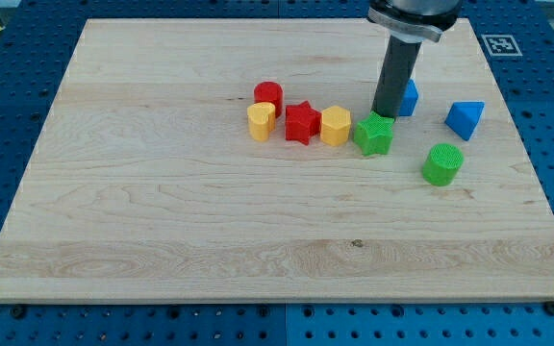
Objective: Push blue cube to top right
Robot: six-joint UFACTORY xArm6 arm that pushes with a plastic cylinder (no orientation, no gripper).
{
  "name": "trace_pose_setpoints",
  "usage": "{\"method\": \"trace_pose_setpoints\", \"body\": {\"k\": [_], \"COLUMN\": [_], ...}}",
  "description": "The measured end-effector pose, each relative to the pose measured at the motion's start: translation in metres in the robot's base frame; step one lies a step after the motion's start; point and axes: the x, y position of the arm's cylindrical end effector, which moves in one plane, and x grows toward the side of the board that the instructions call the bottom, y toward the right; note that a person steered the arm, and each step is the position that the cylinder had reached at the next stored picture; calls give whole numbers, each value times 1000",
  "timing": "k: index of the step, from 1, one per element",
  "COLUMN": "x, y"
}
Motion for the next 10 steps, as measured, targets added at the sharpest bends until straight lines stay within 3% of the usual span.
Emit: {"method": "trace_pose_setpoints", "body": {"k": [9,10], "x": [-61,-82], "y": [105,105]}}
